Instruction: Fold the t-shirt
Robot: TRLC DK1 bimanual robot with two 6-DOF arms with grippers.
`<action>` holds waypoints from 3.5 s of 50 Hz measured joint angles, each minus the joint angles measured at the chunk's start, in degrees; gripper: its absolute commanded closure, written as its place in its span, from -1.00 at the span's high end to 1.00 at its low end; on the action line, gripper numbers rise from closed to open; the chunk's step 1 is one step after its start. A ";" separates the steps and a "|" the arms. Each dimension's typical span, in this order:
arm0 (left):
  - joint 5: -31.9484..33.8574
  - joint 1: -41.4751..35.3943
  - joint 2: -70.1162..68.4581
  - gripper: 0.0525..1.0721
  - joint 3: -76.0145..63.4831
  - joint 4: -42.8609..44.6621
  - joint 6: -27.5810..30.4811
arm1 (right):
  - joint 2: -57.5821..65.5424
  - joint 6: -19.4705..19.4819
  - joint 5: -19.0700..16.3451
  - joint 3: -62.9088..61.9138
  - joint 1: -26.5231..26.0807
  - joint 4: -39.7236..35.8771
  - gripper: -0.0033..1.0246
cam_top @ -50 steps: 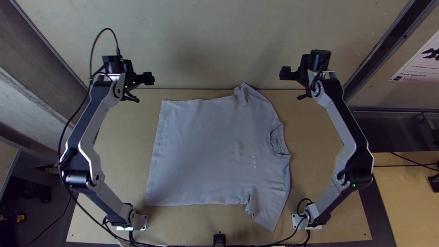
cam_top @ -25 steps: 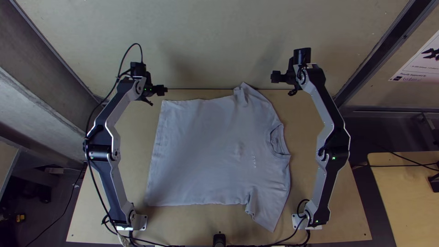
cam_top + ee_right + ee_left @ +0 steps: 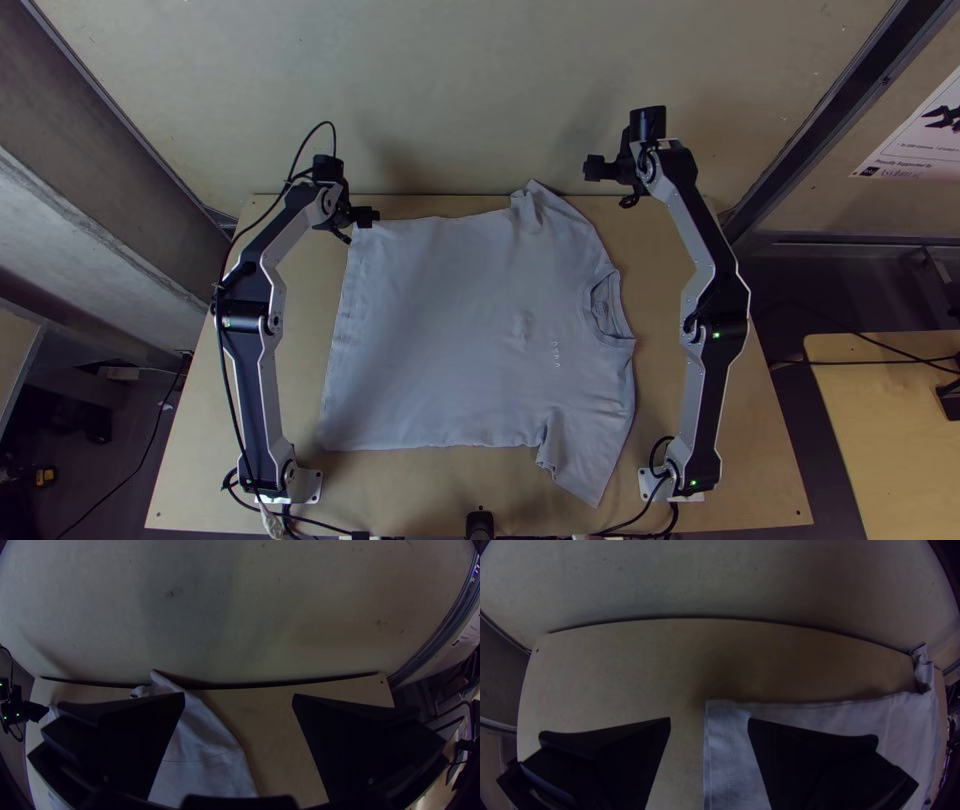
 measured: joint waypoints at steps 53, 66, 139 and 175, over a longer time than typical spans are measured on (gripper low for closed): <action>0.22 -1.40 0.20 -0.95 2.16 -0.57 -0.44 | 11.54 1.03 -2.45 0.98 2.32 -0.42 0.86; 0.24 -2.05 -1.79 -0.95 2.36 -2.91 -0.44 | 14.56 0.83 -2.36 1.01 3.87 -0.42 0.74; 1.55 -2.29 -3.89 -0.95 2.54 -2.97 -0.42 | 19.45 0.59 3.65 5.27 4.44 3.58 -0.95; 1.75 -2.29 -3.76 -0.95 7.82 -3.85 -0.98 | 10.97 2.56 4.09 4.44 -0.46 -0.90 -0.95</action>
